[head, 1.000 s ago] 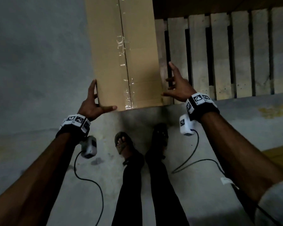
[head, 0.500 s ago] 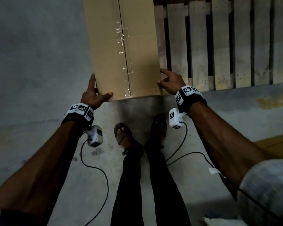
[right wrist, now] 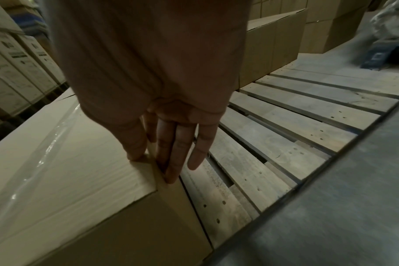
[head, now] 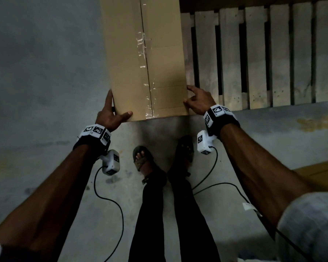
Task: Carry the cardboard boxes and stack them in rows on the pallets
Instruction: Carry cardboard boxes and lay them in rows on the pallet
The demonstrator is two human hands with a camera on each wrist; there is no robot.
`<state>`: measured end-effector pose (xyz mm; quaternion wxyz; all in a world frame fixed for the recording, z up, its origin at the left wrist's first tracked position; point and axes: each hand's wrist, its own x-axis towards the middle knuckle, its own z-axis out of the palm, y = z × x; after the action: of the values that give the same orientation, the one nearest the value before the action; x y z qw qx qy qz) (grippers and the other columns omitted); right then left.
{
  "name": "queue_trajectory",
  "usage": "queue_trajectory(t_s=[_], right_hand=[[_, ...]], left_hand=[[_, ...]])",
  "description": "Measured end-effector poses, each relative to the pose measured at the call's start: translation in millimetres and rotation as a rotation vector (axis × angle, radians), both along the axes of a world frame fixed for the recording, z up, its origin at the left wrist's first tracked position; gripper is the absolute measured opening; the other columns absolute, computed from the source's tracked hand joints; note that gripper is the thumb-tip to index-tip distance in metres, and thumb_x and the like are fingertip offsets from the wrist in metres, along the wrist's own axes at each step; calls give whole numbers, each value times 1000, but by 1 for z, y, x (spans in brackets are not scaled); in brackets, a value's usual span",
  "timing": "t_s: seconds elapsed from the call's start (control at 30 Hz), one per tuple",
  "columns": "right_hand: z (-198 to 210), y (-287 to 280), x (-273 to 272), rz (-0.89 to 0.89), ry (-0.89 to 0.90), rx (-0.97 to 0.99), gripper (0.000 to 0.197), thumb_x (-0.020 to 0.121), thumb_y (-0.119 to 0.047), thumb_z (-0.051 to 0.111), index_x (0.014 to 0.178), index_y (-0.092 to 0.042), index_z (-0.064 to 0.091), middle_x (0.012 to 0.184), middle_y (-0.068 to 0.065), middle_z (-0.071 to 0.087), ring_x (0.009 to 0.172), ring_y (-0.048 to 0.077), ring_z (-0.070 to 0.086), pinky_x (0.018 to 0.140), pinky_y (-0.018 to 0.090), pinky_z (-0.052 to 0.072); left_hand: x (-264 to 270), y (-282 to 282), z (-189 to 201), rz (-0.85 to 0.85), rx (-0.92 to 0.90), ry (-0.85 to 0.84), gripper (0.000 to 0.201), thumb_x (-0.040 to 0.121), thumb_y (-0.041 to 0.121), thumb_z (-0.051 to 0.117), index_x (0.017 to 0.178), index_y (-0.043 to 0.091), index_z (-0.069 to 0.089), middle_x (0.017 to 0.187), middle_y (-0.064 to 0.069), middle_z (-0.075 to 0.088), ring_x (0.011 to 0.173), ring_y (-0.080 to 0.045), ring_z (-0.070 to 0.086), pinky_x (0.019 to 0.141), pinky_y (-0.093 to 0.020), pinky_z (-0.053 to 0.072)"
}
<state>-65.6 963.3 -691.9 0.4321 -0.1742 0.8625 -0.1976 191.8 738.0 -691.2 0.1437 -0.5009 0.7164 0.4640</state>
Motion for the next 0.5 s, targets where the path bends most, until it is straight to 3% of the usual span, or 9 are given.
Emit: queue_trajectory(t_s=[0.1,0.23,0.33,0.4,0.5], right_hand=[[3,0,0,24,8,13,64,96,-30,68,154,-29,42,112,12,75,110,28,69,101,37,52],[22,1,10,37,-37,31,72,96,-32,67,158,-34,30,138,11,63,124,34,61,103,41,51],[64,2,22,-5,-12,20,74,98,-34,67,160,-26,27,151,12,52,131,35,55,108,40,46],[94,2,34,-36,-18,8,70,98,-32,67,158,-19,33,152,14,50,134,35,53,109,38,43],[147,-1,58,-61,-55,-22,64,95,-30,71,152,-16,44,149,15,54,132,35,55,107,37,45]], left_hand=[[-2,2,4,6,8,-31,107,84,46,81,160,48,6,149,-12,55,133,-37,55,107,-44,45],[-8,5,32,-146,-56,-25,110,89,43,77,164,26,-1,162,-15,36,141,-40,45,112,-42,38],[-10,12,79,-222,-138,65,113,83,63,70,164,10,11,168,-12,22,151,-32,29,120,-36,26],[-7,18,111,-233,-138,70,109,83,69,66,162,10,21,166,-13,29,149,-32,35,120,-39,30],[0,27,167,-297,-89,60,87,90,48,73,159,14,32,160,-12,39,139,-33,48,114,-41,41]])
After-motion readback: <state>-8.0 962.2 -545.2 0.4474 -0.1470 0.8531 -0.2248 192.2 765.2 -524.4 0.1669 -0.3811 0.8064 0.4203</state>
